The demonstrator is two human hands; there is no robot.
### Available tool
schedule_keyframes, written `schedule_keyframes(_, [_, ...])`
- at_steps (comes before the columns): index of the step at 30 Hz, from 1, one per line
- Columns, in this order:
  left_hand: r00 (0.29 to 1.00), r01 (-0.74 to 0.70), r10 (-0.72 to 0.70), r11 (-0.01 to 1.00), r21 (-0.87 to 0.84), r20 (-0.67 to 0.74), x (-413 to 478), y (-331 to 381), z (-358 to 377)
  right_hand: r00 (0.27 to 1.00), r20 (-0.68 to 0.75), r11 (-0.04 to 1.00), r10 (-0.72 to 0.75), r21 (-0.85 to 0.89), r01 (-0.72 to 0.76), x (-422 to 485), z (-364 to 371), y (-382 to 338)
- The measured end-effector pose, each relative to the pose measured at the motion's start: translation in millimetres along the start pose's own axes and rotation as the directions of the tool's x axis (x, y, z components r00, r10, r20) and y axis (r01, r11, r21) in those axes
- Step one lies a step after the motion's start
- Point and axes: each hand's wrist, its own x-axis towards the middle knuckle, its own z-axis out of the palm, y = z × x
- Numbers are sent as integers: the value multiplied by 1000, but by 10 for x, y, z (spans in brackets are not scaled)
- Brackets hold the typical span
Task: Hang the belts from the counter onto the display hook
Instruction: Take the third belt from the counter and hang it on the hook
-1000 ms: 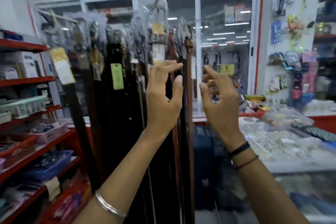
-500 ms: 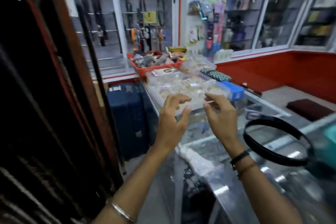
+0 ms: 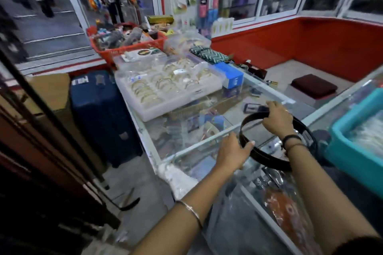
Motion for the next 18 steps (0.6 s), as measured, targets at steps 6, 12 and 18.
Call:
schedule_keyframes(6, [994, 92, -89, 995, 44, -58, 139, 124, 220, 997, 72, 978, -38, -202, 52, 309, 105, 224])
schedule_keyframes(12, [991, 125, -123, 992, 32, -54, 142, 30, -38, 996, -13, 991, -92, -96, 90, 199, 96, 117])
schedule_keyframes(18, [972, 135, -90, 970, 203, -218, -67, -389, -672, 977, 87, 980, -195, 46, 191, -237, 162, -289])
